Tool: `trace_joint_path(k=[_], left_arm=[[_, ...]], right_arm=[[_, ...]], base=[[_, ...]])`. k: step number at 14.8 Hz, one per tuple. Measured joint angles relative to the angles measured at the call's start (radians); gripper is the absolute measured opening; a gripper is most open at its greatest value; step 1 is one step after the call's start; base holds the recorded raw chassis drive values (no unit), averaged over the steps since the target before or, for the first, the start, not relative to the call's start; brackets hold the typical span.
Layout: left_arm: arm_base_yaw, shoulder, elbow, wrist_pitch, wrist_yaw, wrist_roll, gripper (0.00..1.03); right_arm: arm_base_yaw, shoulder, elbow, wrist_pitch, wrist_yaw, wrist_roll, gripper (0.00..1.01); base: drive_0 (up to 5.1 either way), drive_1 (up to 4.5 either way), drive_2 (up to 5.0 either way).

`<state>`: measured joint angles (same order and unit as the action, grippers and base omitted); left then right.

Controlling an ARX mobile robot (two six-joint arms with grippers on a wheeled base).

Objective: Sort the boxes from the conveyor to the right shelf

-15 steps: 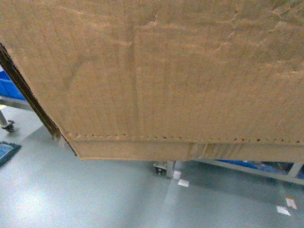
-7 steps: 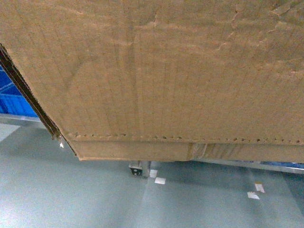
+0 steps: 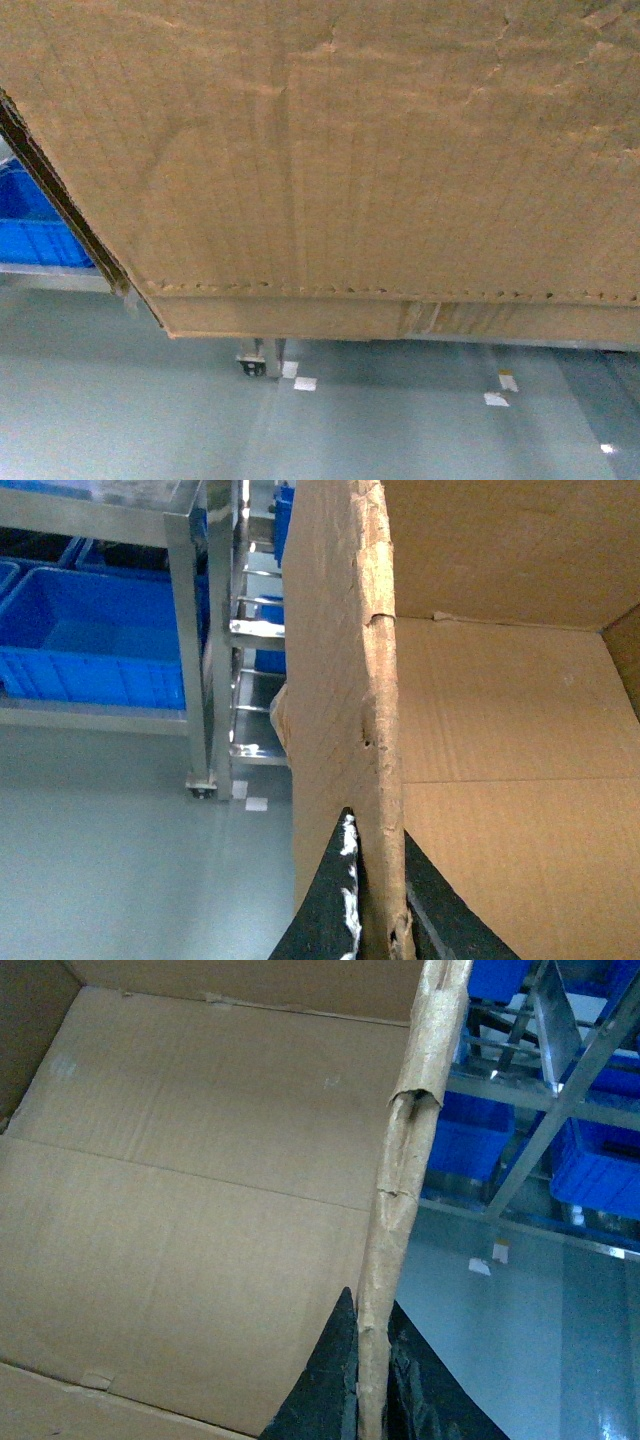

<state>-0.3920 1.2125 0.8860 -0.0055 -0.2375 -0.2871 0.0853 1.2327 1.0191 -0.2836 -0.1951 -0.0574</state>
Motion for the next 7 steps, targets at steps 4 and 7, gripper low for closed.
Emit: trace_joint_path(k=[4, 7], left_arm=[[0.0, -0.001, 0.0, -0.002, -0.002, 0.0, 0.02], [0.005, 0.0, 0.0, -0.002, -0.002, 0.0, 0.02]], right_arm=[[0.0, 0.003, 0.0, 0.003, 0.0, 0.0, 0.02], [0.005, 0.005, 0.0, 0.006, 0.0, 0.0, 0.02]], base=[[-0.6, 1.43, -2.6], [3.0, 1.68, -4.8]])
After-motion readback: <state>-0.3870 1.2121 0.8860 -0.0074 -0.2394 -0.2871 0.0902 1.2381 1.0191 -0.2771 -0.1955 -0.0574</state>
